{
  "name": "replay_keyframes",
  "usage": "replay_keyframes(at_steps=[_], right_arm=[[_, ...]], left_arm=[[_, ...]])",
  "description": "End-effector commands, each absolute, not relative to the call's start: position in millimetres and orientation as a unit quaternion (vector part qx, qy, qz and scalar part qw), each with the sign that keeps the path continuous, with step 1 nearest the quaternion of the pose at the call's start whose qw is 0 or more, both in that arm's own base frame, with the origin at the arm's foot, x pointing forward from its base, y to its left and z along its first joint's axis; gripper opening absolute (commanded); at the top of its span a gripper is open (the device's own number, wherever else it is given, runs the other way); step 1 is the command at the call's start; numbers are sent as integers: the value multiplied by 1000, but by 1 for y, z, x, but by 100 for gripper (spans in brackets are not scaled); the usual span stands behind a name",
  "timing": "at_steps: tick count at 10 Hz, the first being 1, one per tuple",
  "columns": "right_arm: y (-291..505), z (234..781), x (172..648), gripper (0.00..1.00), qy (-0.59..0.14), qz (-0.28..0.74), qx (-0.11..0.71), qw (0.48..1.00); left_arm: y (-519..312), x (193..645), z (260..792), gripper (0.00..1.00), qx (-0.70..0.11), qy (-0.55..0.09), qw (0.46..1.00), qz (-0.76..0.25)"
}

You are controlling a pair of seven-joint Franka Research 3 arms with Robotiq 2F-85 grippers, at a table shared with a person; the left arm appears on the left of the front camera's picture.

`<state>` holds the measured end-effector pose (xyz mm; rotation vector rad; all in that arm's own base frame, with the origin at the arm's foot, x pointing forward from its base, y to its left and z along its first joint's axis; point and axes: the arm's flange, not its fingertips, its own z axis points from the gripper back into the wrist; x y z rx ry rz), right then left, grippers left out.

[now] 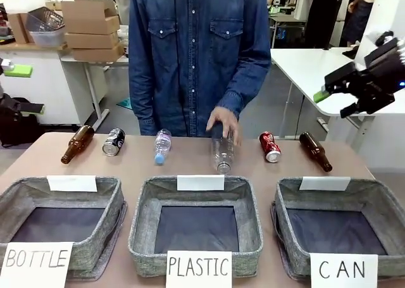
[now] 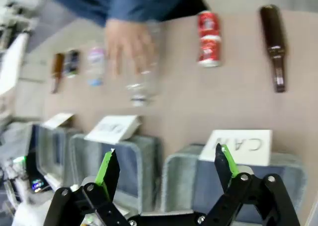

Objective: Sort the can waste into the basket.
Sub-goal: Pick up the can waste from the table and place it in the right Fabric basket.

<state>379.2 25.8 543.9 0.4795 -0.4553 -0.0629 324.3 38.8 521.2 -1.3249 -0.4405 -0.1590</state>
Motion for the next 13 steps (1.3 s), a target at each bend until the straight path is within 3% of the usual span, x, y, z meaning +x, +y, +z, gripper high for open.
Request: replay_keyframes(at_steps=[1, 2, 3, 5, 8, 13], right_arm=[[28, 534, 426, 100, -142, -112, 90, 979], [26, 541, 421, 100, -143, -103, 171, 969], [33, 537, 399, 100, -215, -56, 165, 961], [30, 525, 412, 100, -189, -83, 132, 970], [33, 518, 416, 100, -189, -13, 139, 972], [69, 481, 496, 100, -161, 2, 68, 985]], left_arm=[[39, 326, 524, 100, -615, -212, 755, -83], [39, 326, 524, 100, -615, -212, 755, -83], [39, 326, 524, 100, -615, -212, 755, -83], [39, 326, 524, 100, -615, -212, 755, -83], [39, 326, 524, 100, -615, -212, 755, -83], [39, 326, 524, 100, -615, -212, 755, -83]])
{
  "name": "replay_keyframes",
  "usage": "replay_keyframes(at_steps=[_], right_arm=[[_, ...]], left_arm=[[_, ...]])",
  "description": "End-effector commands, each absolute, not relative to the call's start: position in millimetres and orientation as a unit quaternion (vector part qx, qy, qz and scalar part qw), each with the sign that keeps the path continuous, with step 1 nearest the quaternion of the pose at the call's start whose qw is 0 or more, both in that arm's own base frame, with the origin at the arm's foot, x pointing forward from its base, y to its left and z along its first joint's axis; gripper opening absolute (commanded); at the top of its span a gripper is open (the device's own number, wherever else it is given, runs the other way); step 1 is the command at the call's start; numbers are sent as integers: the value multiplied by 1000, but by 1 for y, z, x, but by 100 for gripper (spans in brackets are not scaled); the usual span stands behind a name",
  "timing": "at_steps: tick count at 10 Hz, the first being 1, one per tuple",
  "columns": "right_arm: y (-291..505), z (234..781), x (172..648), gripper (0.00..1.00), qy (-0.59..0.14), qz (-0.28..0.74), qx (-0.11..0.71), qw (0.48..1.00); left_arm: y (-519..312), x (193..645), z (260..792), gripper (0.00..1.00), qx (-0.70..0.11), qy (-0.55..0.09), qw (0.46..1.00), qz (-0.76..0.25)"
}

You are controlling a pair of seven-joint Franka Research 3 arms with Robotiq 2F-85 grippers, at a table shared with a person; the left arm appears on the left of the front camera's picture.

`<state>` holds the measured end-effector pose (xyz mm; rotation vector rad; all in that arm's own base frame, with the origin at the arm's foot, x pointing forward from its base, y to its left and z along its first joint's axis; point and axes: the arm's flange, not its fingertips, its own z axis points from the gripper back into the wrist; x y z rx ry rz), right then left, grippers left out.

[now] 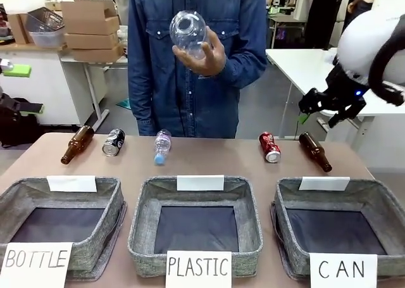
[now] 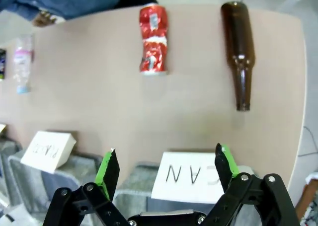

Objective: Sort the can waste into the basket.
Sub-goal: Pick up the can waste from the table and place it in the right Fabric basket.

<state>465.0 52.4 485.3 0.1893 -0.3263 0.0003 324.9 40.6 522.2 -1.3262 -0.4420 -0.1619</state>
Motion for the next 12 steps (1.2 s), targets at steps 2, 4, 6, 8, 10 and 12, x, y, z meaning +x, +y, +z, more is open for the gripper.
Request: replay_keyframes(at_steps=[2, 4, 6, 8, 10, 12], right_arm=[[104, 444, 553, 100, -136, 38, 27, 990], [120, 398, 603, 100, -84, 56, 25, 995], [129, 362, 625, 100, -37, 45, 11, 998], [131, 336, 631, 100, -18, 44, 16, 999], [126, 325, 631, 100, -5, 34, 24, 999], [123, 322, 630, 100, -3, 27, 18, 999]], left_arm=[[39, 326, 524, 100, -615, -212, 755, -83], [39, 326, 524, 100, -615, -212, 755, -83], [39, 326, 524, 100, -615, -212, 755, -83], [39, 326, 524, 100, -615, -212, 755, -83], [39, 326, 524, 100, -615, -212, 755, -83], [39, 326, 524, 100, -615, -212, 755, -83]])
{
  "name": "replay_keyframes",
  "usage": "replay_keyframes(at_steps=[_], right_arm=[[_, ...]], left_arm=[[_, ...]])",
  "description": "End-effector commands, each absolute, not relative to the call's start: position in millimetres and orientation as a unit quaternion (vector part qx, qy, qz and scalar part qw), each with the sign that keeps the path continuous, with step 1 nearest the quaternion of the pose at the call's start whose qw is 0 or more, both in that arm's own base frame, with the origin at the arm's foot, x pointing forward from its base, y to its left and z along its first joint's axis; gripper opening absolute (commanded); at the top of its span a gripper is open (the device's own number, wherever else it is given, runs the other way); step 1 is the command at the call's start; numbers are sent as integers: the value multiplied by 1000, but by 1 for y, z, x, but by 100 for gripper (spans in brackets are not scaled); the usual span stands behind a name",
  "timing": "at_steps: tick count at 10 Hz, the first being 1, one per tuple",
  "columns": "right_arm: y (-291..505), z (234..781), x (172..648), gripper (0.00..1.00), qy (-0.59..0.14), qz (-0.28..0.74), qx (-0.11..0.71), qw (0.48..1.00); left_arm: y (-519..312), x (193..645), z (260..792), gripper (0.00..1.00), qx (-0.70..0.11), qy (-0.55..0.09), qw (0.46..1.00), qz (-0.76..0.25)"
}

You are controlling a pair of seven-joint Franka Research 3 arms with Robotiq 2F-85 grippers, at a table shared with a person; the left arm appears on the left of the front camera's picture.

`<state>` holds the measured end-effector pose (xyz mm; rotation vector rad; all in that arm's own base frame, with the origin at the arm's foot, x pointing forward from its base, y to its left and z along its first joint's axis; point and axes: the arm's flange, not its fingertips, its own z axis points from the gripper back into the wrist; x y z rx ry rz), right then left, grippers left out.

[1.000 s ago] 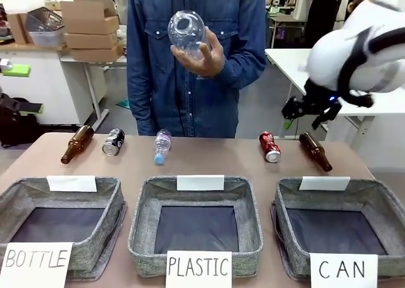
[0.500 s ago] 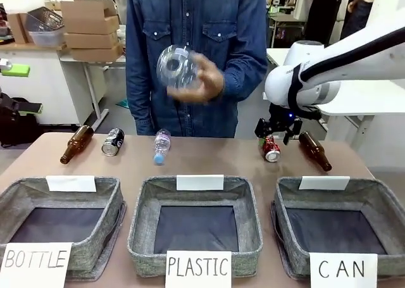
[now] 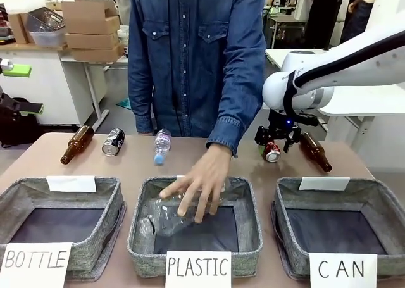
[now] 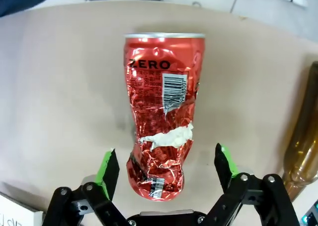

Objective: Sort the can waste into the basket.
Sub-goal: Pick up the can waste from the table and place it in the right Fabric basket.

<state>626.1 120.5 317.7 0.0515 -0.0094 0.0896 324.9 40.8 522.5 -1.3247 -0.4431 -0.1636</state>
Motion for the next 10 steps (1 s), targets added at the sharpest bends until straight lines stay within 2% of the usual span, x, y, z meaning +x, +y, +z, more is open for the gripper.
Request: replay_keyframes(at_steps=[1, 2, 3, 4, 5, 10], right_arm=[[124, 321, 629, 40, -1, 29, 17, 999], [124, 321, 629, 40, 2, 29, 17, 999], [123, 321, 629, 0, 2, 28, 18, 999], [122, 321, 629, 38, 3, 27, 18, 999], [121, 321, 629, 0, 1, 27, 18, 999], [116, 325, 630, 0, -4, 7, 22, 1000]], left_arm=[[39, 326, 524, 100, -615, -212, 755, -83], [39, 326, 524, 100, -615, -212, 755, -83], [39, 326, 524, 100, -615, -212, 755, -83], [39, 326, 524, 100, -615, -212, 755, -83], [39, 326, 524, 100, -615, -212, 755, -83], [39, 326, 524, 100, -615, -212, 755, -83]])
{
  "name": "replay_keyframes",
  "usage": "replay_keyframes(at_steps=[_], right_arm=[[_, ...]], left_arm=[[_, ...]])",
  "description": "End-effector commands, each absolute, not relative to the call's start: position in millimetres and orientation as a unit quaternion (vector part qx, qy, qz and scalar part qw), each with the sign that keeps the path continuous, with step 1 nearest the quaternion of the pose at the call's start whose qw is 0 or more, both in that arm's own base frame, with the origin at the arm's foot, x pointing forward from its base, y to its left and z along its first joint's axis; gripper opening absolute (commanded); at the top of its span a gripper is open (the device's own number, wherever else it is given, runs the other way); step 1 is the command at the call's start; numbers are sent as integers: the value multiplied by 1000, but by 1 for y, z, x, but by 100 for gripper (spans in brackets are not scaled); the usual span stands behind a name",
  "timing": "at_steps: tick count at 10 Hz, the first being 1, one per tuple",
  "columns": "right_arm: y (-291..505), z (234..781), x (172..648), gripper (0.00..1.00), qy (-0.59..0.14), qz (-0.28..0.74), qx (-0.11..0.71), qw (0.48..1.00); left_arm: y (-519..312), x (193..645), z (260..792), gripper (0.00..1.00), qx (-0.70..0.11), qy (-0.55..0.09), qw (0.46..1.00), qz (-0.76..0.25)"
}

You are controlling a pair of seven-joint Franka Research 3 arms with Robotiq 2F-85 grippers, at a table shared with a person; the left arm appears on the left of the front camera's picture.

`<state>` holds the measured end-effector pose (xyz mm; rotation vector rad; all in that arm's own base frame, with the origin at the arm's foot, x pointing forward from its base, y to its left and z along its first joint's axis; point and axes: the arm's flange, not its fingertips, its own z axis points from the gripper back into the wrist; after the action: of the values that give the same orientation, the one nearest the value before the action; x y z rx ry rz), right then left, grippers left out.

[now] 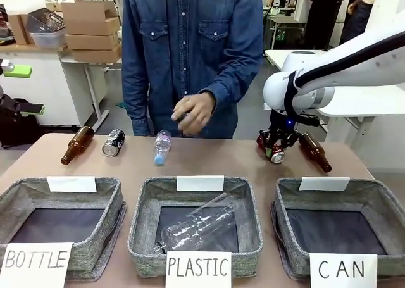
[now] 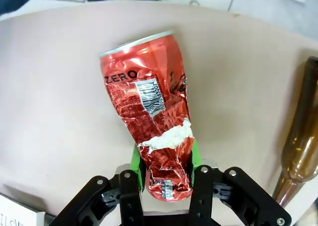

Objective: Sort the can waste into the basket.
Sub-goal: Pick up the can waste from the table and place it in the right Fabric basket.

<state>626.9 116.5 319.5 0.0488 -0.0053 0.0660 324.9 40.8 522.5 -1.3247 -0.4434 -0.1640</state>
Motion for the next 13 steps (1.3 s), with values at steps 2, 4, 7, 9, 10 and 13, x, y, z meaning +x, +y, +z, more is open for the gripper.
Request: replay_keyframes(at_steps=[2, 4, 7, 9, 10, 13], right_arm=[[80, 383, 594, 0, -6, -12, 68, 998], [39, 470, 508, 0, -3, 13, 122, 992], [0, 523, 358, 0, 39, 141, 158, 977], [4, 510, 295, 0, 40, 171, 154, 972], [10, 499, 276, 0, 34, 187, 154, 970], [13, 486, 268, 0, 19, 193, 160, 968]], left_arm=[[39, 326, 524, 100, -615, -212, 755, -83], [39, 326, 524, 100, -615, -212, 755, -83], [39, 326, 524, 100, -615, -212, 755, -83], [39, 326, 524, 100, -615, -212, 755, -83], [39, 326, 524, 100, -615, -212, 755, -83], [39, 326, 524, 100, -615, -212, 755, -83]])
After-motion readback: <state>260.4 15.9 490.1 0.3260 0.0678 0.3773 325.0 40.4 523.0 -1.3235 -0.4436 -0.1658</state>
